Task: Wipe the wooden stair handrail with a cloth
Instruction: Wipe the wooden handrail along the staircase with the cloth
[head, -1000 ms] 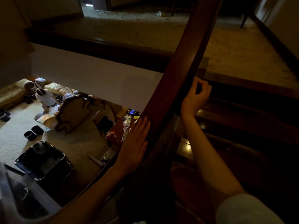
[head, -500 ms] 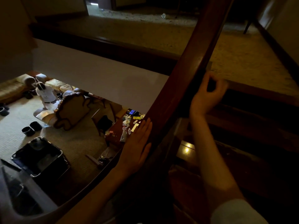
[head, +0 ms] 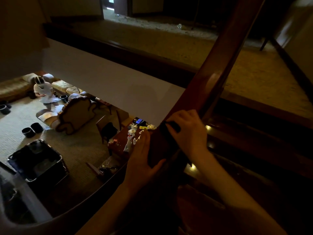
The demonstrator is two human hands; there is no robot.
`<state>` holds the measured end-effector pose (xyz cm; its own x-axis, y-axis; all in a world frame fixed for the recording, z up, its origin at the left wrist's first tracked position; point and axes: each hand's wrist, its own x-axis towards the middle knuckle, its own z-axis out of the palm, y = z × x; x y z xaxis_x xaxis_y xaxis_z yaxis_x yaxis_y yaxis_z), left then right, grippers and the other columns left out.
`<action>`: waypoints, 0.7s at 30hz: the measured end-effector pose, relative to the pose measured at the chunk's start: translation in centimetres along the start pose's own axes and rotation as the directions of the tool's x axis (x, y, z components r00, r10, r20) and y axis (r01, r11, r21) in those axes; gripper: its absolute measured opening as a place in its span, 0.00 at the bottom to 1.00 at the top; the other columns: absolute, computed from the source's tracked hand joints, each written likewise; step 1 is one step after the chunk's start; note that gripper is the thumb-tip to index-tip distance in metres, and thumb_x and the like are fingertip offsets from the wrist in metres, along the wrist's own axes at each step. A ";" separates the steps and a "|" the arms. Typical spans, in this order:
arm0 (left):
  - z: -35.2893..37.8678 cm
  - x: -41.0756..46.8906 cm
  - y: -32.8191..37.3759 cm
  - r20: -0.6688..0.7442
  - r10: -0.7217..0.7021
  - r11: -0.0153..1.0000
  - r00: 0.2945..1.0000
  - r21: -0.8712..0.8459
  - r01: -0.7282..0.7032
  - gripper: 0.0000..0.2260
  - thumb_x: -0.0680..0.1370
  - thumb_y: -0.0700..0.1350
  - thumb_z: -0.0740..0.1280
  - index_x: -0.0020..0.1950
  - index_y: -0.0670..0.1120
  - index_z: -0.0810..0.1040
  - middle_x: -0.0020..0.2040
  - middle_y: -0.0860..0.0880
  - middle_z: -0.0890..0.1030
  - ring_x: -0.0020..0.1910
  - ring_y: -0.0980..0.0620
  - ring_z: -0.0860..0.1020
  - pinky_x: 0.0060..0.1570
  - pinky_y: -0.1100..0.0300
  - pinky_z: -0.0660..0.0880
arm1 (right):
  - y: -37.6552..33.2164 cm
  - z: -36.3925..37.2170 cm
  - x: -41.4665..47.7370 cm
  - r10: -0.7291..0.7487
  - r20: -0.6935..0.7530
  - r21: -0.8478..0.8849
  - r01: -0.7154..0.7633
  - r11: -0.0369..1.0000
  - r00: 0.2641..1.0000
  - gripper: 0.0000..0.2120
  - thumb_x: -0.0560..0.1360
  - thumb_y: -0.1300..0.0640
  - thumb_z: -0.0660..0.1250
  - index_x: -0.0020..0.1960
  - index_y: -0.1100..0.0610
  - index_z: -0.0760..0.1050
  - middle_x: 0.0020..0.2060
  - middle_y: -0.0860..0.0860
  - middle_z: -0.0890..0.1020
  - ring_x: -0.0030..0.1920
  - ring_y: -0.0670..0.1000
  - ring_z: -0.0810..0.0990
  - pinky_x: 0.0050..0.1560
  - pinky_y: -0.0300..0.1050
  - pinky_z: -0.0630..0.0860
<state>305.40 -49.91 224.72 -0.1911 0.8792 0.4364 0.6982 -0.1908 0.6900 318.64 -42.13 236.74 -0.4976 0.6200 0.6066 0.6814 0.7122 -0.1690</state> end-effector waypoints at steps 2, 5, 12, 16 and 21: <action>-0.1 0.0 0.0 -0.007 0.003 1.000 1.000 0.008 -0.003 0.42 0.75 0.65 0.64 0.80 0.46 0.49 0.80 0.53 0.50 0.79 0.54 0.51 0.73 0.45 0.63 | 2.6 -1.7 3.0 0.120 -0.133 -0.076 -0.131 0.988 0.984 0.07 0.72 0.59 0.74 0.50 0.57 0.82 0.51 0.56 0.81 0.55 0.60 0.78 0.42 0.48 0.76; -0.1 -0.2 0.2 -0.009 -0.009 1.000 1.000 -0.003 0.009 0.42 0.74 0.66 0.63 0.79 0.47 0.50 0.80 0.52 0.51 0.79 0.53 0.52 0.74 0.46 0.61 | 5.8 -3.0 10.1 0.331 -0.323 -0.132 -0.389 0.912 0.887 0.08 0.77 0.56 0.68 0.55 0.57 0.79 0.58 0.57 0.78 0.64 0.60 0.71 0.51 0.50 0.75; -0.1 -0.1 0.3 -0.057 0.031 0.997 0.998 -0.066 -0.034 0.40 0.75 0.63 0.67 0.79 0.55 0.48 0.76 0.67 0.51 0.76 0.63 0.55 0.69 0.74 0.54 | -2.8 3.0 1.1 0.018 0.081 -0.197 -0.002 0.980 0.997 0.09 0.75 0.58 0.72 0.53 0.59 0.80 0.52 0.57 0.81 0.50 0.58 0.80 0.37 0.44 0.78; 0.1 -0.2 -0.1 -0.037 0.022 0.997 0.999 -0.075 -0.025 0.39 0.76 0.61 0.67 0.80 0.51 0.51 0.78 0.57 0.57 0.76 0.58 0.58 0.69 0.72 0.56 | -1.2 1.6 -1.5 0.008 -0.062 -0.069 -0.012 0.998 0.998 0.07 0.67 0.62 0.78 0.44 0.61 0.82 0.43 0.57 0.82 0.42 0.60 0.81 0.28 0.46 0.78; 0.1 -0.3 0.3 -0.026 -0.013 1.000 1.000 -0.024 0.013 0.38 0.78 0.61 0.64 0.80 0.44 0.53 0.79 0.49 0.56 0.78 0.53 0.55 0.74 0.55 0.57 | 4.3 -2.0 7.8 0.296 -0.308 -0.177 -0.360 0.916 0.904 0.08 0.77 0.57 0.68 0.55 0.59 0.79 0.58 0.57 0.78 0.62 0.61 0.73 0.46 0.46 0.72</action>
<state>305.69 -50.22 224.73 -0.2185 0.8698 0.4423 0.6788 -0.1902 0.7092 318.74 -34.93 242.26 -0.0835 0.6699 0.7377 0.8982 0.3712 -0.2354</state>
